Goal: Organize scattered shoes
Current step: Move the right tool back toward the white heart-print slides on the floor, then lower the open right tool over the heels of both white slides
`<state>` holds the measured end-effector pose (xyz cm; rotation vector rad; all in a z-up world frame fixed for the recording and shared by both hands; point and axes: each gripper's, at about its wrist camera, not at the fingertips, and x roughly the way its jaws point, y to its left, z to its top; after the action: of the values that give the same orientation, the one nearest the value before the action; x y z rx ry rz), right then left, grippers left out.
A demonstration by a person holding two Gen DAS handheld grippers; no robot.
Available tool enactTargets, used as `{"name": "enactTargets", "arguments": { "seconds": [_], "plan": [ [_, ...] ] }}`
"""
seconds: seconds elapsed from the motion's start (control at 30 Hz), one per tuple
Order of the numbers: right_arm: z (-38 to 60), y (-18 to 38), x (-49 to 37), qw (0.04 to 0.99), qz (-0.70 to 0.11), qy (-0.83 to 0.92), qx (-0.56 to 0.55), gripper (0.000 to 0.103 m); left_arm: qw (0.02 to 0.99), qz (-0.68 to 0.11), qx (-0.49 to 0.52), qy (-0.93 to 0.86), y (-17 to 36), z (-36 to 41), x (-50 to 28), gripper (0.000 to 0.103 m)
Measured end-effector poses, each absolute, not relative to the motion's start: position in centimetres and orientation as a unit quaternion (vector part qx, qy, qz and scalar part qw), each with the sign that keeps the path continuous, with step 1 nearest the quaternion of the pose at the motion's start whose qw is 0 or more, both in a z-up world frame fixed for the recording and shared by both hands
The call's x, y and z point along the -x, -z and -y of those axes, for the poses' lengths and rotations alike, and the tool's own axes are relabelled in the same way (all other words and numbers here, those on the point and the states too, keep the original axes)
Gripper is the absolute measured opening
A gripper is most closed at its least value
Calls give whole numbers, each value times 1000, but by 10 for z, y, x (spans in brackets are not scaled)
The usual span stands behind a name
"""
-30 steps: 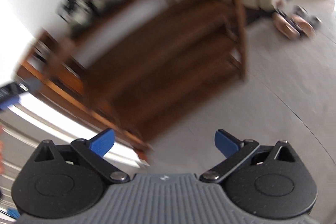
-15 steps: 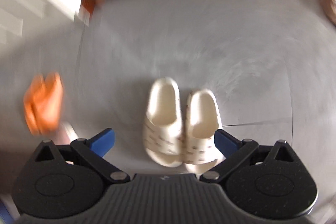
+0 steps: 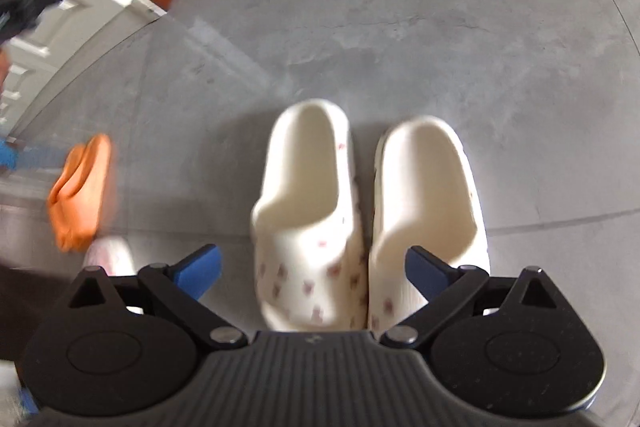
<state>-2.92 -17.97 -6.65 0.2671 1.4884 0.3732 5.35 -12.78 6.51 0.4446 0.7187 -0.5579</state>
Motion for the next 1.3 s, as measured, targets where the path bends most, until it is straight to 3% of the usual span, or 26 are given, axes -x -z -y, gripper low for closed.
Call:
{"name": "enactTargets", "arguments": {
  "seconds": [0.27, 0.37, 0.4, 0.43, 0.63, 0.9, 1.2, 1.3],
  "plan": [
    [154, 164, -6, 576, -807, -124, -42, 96, 871, -260, -276, 312, -25, 110, -49, 99],
    [163, 170, -4, 551, -823, -131, -41, 68, 863, -233, -302, 330, -15, 107, -43, 99],
    [165, 169, -4, 550, -823, -136, -37, 51, 860, -224, -311, 336, -12, 106, -41, 99],
    [167, 168, -4, 550, -823, -140, -33, 41, 857, -210, -321, 344, -11, 108, -38, 99],
    [163, 152, 16, 594, -788, -158, -24, 27, 852, -168, -320, 379, -20, 122, -26, 99],
    [162, 139, 17, 663, -728, -156, -74, 25, 853, -163, -332, 368, -17, 130, -25, 99],
    [138, 121, -62, 749, -644, -158, 14, 18, 859, -146, -353, 342, -28, 133, -25, 99],
    [130, 134, -74, 716, -674, -169, 58, 22, 860, -146, -357, 334, -29, 132, -27, 99]
  ]
}}
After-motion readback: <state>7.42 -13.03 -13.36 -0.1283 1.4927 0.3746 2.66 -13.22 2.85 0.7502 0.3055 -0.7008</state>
